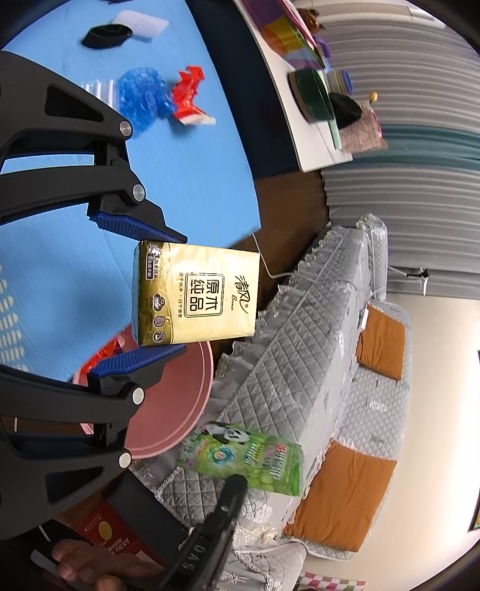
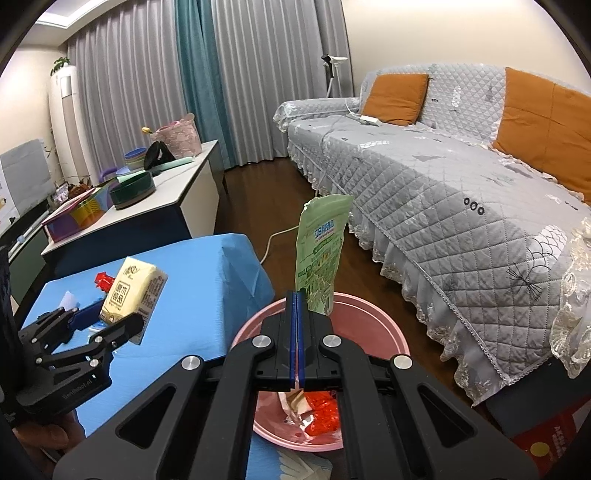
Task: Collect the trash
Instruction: 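Carry the tissue pack and green snack bag over the pink bin and open both grippers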
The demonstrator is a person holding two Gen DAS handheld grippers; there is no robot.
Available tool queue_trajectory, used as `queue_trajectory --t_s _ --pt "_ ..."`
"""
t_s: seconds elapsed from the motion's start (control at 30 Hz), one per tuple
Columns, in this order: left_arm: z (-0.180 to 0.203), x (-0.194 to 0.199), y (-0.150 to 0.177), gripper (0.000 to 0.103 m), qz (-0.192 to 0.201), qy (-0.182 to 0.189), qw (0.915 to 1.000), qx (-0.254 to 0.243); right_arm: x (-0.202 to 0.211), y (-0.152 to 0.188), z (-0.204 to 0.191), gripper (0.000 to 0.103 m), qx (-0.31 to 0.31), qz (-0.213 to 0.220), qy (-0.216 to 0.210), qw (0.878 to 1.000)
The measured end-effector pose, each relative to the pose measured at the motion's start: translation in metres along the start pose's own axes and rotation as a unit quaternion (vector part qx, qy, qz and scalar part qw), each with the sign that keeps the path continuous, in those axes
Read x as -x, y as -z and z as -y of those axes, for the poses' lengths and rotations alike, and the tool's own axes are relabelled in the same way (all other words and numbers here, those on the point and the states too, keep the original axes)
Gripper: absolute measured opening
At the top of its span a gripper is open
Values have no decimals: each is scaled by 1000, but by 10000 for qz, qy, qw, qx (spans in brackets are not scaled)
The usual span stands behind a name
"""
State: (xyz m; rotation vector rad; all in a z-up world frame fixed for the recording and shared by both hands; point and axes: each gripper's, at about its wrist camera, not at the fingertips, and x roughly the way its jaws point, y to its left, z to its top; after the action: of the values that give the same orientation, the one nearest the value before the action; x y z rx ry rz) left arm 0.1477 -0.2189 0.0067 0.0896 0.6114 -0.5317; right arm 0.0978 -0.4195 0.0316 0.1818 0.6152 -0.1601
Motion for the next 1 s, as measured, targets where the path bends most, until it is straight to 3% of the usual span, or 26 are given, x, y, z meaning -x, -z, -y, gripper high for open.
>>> queue_trajectory --t_s 0.4,0.87,1.0 --pt "35 -31 -1 52 -177 453 9983 -323 -8 5 27 1 -131 -148 185 9996" --pt "55 -53 -2 52 -374 707 9958 -439 -20 10 36 1 -178 -358 200 9990" --pt "55 -58 -2 61 -480 700 9955 -425 -21 11 37 4 -192 -388 237 9988"
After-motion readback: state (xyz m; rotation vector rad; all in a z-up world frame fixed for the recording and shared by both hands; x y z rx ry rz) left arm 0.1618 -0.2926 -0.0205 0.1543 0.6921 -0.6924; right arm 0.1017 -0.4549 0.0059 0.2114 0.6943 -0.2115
